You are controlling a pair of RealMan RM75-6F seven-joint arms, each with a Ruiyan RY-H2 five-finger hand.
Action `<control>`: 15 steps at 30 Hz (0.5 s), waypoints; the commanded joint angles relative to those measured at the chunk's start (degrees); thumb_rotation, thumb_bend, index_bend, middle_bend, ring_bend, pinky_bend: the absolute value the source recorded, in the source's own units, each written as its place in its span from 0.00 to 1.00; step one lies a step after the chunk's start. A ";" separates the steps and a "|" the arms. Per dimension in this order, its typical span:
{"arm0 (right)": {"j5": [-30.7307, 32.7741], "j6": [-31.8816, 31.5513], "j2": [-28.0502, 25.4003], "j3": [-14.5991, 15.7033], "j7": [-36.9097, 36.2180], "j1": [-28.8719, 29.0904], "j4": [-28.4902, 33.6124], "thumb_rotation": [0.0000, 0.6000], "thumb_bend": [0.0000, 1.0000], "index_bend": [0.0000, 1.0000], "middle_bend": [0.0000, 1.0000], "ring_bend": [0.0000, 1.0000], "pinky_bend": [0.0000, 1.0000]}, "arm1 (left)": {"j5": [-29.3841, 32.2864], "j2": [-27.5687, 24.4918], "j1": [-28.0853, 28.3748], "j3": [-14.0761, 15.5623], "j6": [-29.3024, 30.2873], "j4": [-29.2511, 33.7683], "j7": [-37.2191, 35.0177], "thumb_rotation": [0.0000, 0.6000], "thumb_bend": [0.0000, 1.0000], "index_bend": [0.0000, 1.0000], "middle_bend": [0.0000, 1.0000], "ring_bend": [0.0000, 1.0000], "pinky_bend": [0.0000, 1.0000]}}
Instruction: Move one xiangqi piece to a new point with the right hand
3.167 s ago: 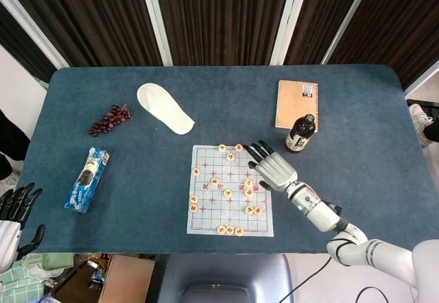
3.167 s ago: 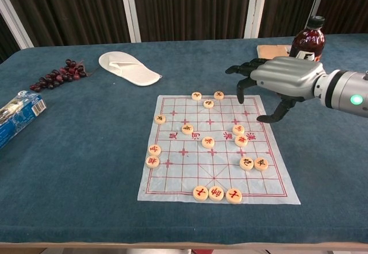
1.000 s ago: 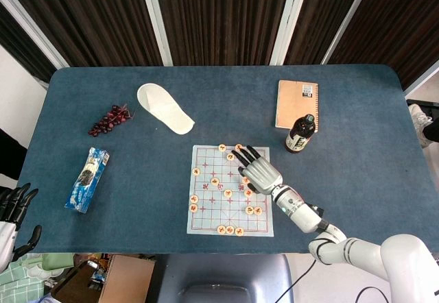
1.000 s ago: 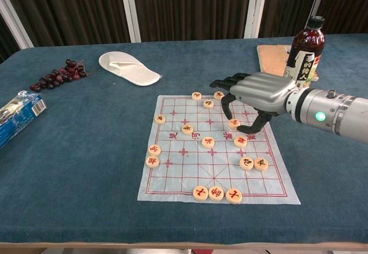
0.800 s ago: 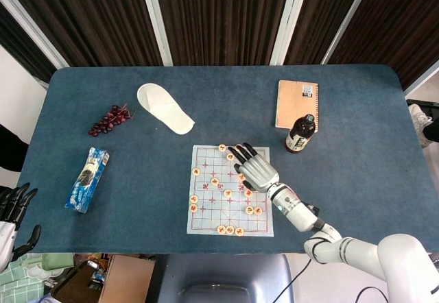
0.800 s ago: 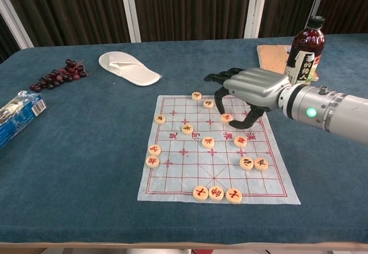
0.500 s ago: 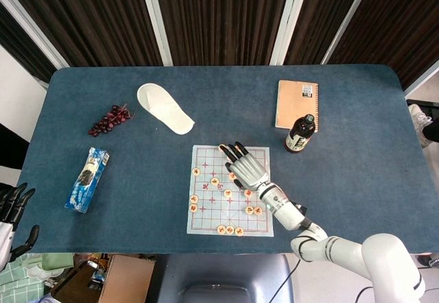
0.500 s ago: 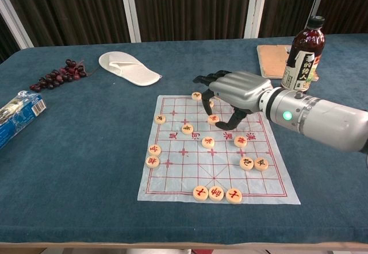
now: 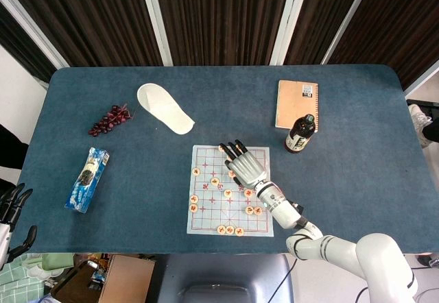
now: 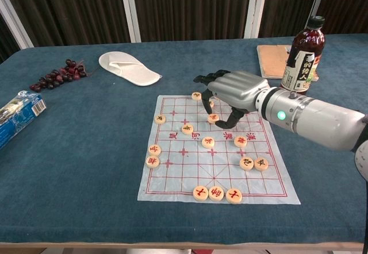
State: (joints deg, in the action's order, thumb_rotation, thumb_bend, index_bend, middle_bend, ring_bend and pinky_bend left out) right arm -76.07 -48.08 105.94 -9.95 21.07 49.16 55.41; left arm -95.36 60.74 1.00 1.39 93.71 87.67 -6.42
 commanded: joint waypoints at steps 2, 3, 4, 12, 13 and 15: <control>1.63 0.89 -0.26 -0.12 1.80 -0.06 1.07 1.00 0.52 0.55 0.09 0.00 0.00 | -0.11 0.12 -0.05 -0.13 0.35 -0.33 -0.32 1.00 0.45 0.00 0.00 0.00 0.00; 1.83 0.85 -0.35 -0.12 2.23 -0.08 1.32 1.00 0.52 0.53 0.09 0.00 0.00 | -0.05 0.14 -0.06 -0.16 0.37 -0.39 -0.35 1.00 0.45 0.00 0.00 0.00 0.00; 2.11 0.84 -0.48 -0.12 2.64 -0.14 1.71 1.00 0.52 0.53 0.09 0.00 0.00 | 0.03 0.17 -0.06 -0.19 0.32 -0.43 -0.38 1.00 0.45 0.00 0.00 0.00 0.00; 2.35 -0.40 -2.54 0.00 2.37 -0.86 5.33 1.00 0.52 0.47 0.09 0.00 0.00 | -0.53 0.27 -0.19 -0.09 0.85 -0.53 -0.43 1.00 0.45 0.00 0.00 0.00 0.00; 1.78 -1.34 -3.50 0.21 1.83 -1.34 6.75 1.00 0.52 0.46 0.09 0.00 0.00 | -0.63 0.24 -0.23 -0.08 1.00 -0.55 -0.47 1.00 0.45 0.00 0.00 0.00 0.00; 0.35 -3.65 -5.70 0.84 1.20 -2.50 9.83 1.00 0.52 0.43 0.09 0.00 0.00 | -0.82 0.22 -0.40 -0.01 1.36 -0.77 -0.62 1.00 0.45 0.00 0.00 0.00 0.00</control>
State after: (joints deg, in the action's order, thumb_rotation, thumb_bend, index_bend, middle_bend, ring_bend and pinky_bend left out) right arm -74.38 -49.56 102.34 -9.71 23.14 47.82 62.47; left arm -96.10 60.98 0.67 1.34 94.97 86.99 -6.97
